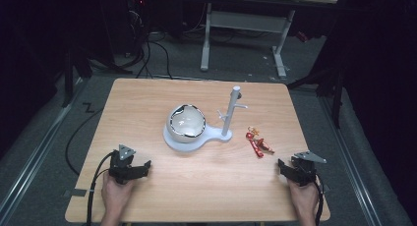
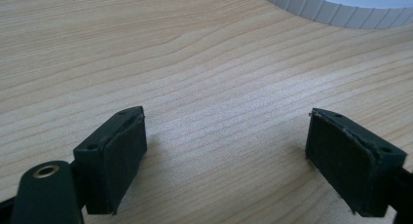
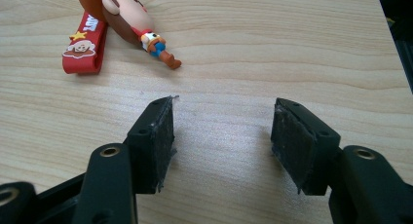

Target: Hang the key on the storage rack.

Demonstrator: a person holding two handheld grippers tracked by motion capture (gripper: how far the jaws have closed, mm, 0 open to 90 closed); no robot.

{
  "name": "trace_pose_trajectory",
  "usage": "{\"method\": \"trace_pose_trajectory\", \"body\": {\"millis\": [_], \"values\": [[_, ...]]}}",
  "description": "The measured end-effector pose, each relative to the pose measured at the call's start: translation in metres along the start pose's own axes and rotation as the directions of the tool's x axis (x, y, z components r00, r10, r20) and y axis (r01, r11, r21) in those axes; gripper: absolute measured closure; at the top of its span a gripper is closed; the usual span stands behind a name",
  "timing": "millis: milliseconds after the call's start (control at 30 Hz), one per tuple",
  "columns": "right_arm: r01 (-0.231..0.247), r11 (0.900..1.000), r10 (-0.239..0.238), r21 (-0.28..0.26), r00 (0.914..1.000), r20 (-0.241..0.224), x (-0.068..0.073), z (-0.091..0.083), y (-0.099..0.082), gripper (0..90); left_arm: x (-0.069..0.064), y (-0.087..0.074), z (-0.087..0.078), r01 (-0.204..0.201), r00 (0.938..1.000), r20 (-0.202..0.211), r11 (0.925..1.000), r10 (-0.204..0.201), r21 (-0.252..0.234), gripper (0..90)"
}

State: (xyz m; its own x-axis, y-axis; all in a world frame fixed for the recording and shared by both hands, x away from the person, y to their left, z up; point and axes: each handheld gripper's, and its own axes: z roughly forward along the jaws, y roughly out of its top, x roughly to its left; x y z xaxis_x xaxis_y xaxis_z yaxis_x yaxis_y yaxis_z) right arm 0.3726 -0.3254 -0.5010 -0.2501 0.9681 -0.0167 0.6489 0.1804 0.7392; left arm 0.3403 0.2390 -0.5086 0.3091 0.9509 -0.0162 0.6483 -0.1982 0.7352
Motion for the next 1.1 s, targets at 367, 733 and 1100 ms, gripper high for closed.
{"method": "trace_pose_trajectory", "body": {"millis": [367,733,1100], "values": [[0.001,1.0000,-0.001,0.000,1.0000,0.000,-0.0002,0.0000,0.0000,41.6,0.0011,-0.0005,-0.0008,0.009,0.9999,0.009,0.9999,-0.009,-0.009,18.3],[0.004,1.0000,-0.004,-0.002,1.0000,-0.003,-0.0001,0.0001,0.0001,42.9,-0.0004,-0.0004,-0.0004,-0.003,1.0000,0.005,1.0000,0.003,-0.007,18.6],[0.010,1.0000,-0.010,-0.002,0.9999,-0.010,0.0012,-0.0010,-0.0008,43.9,-0.0008,-0.0003,-0.0004,-0.010,0.9999,0.009,0.9999,0.010,-0.007,19.2]]}}
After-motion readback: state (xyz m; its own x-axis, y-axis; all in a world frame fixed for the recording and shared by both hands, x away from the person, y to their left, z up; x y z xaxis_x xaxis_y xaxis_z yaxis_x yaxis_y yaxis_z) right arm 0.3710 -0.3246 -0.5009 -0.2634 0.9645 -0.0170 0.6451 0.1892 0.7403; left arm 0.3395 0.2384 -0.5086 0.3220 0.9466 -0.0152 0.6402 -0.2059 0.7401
